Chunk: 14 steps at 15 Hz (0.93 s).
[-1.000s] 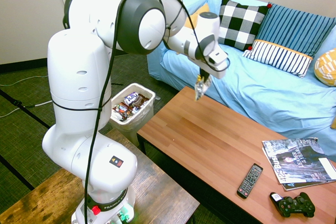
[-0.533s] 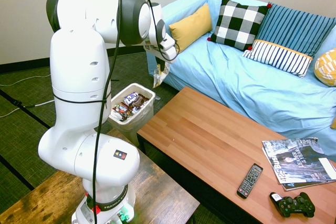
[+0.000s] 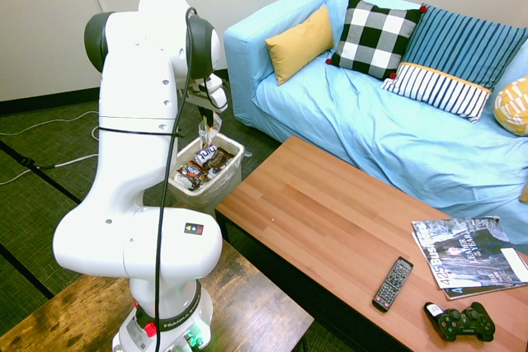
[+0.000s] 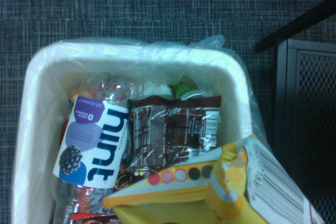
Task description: Throw the chip bag in the trash bin
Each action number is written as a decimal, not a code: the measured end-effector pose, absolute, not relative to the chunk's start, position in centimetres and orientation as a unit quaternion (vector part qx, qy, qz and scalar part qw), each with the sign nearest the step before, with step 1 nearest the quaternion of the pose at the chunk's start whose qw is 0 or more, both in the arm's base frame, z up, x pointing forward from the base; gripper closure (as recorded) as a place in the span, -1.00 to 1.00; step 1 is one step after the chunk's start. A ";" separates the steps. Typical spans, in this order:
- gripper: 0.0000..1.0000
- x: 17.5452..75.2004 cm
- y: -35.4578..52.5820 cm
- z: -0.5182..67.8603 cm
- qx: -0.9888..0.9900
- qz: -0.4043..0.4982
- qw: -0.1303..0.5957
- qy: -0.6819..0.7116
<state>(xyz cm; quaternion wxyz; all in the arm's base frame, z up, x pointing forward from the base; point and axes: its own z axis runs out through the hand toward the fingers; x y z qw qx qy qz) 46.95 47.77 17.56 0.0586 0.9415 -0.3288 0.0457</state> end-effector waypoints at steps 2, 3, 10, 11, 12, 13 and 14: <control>-1.00 47.1 48.4 16.7 0.941 0.045 0.068 -0.328; -1.00 47.3 48.5 16.5 0.941 0.046 0.070 -0.329; -1.00 48.4 48.4 17.1 0.938 0.050 0.075 -0.335; -1.00 48.5 48.5 17.2 0.938 0.050 0.075 -0.336; -1.00 48.6 48.5 17.4 0.938 0.051 0.074 -0.336; -1.00 48.7 48.5 17.5 0.938 0.051 0.074 -0.336; -1.00 48.8 48.5 17.6 0.938 0.051 0.074 -0.336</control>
